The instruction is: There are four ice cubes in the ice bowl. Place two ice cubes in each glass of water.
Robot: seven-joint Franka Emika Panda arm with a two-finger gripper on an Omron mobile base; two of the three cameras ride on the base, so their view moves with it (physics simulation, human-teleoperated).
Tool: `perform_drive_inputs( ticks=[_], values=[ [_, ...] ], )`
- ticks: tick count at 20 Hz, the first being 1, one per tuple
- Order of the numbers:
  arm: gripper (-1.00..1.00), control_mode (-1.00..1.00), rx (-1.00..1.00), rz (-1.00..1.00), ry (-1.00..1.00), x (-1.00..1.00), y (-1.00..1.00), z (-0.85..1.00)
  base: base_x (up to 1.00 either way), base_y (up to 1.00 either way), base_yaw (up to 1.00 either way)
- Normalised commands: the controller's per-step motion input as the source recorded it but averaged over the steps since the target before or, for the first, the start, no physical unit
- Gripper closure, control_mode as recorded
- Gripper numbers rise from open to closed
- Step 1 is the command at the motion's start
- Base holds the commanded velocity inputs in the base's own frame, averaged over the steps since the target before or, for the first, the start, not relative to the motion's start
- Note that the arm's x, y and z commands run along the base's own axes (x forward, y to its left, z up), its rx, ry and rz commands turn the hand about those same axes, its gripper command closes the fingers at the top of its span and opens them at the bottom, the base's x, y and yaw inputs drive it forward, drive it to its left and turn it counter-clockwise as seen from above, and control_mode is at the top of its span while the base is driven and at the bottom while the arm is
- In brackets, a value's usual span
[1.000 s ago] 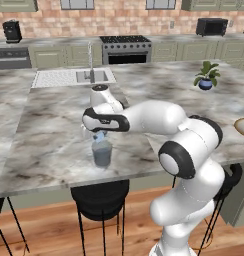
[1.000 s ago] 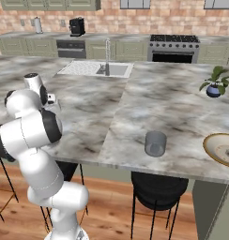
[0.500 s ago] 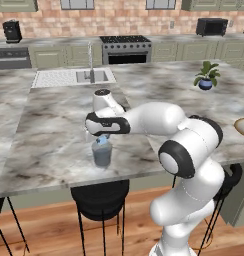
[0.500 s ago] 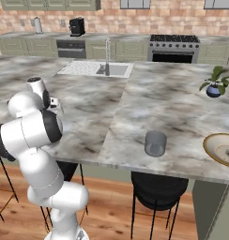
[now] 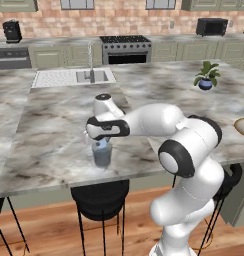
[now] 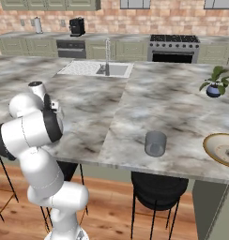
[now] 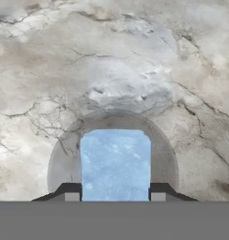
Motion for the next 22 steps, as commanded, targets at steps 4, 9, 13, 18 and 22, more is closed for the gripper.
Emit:
perform_drive_inputs(
  ticks=[4, 9, 13, 18, 22],
  values=[
    [1.0, -1.0, 0.03, -0.03, 0.0, 0.0, 0.12, -0.07, 0.0, 0.0, 0.0],
    [1.0, -1.0, 0.02, -0.03, 0.0, 0.0, 0.07, -0.09, 0.0, 0.0, 0.0],
    [1.0, -1.0, 0.0, -0.02, 0.0, 0.0, 0.0, 0.0, 0.0, 0.0, 0.0],
    [1.0, -1.0, 0.0, -0.02, 0.0, -0.01, 0.0, 0.0, 0.0, 0.0, 0.0],
    [-1.0, -1.0, 0.0, -0.02, 0.0, -0.1, -0.01, 0.0, 0.0, 0.0, 0.0]
  ],
)
